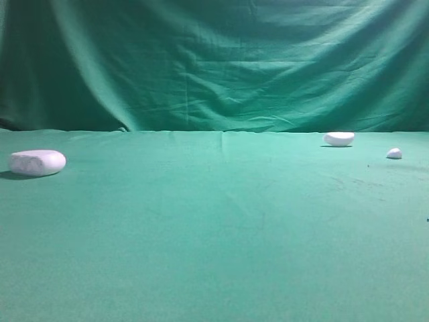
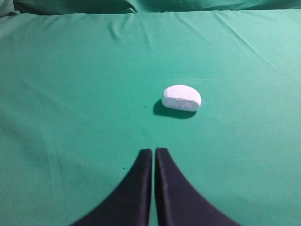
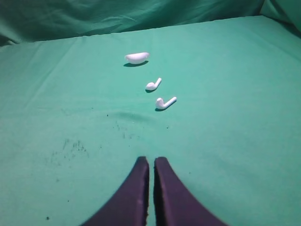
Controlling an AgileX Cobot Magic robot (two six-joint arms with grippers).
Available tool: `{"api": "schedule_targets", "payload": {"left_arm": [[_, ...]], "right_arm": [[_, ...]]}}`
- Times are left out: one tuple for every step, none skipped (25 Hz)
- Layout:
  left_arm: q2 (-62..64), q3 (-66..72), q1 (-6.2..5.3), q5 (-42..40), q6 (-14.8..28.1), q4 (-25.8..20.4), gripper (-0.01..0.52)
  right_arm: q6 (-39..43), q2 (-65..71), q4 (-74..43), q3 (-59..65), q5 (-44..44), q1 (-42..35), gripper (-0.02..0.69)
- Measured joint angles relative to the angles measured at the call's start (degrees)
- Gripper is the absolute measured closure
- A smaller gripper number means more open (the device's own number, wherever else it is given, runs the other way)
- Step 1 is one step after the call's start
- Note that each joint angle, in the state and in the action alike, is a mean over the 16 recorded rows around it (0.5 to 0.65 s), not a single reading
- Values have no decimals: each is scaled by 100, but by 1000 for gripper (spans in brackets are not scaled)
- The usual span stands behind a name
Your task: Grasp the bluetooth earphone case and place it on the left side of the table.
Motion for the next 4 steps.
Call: {"api": "schedule_targets", "payload": {"left_arm": [[0, 0, 0, 0, 0, 0, 514], [0, 0, 0, 0, 0, 0, 514], [0, 0, 0, 0, 0, 0, 514], [0, 0, 0, 0, 0, 0, 514]], "right_arm": [[-9, 0, -1, 0, 0, 0, 665], [-17, 0, -2, 0, 0, 0, 665], [-20, 0, -2, 0, 0, 0, 665], [-22, 0, -2, 0, 0, 0, 665]]}}
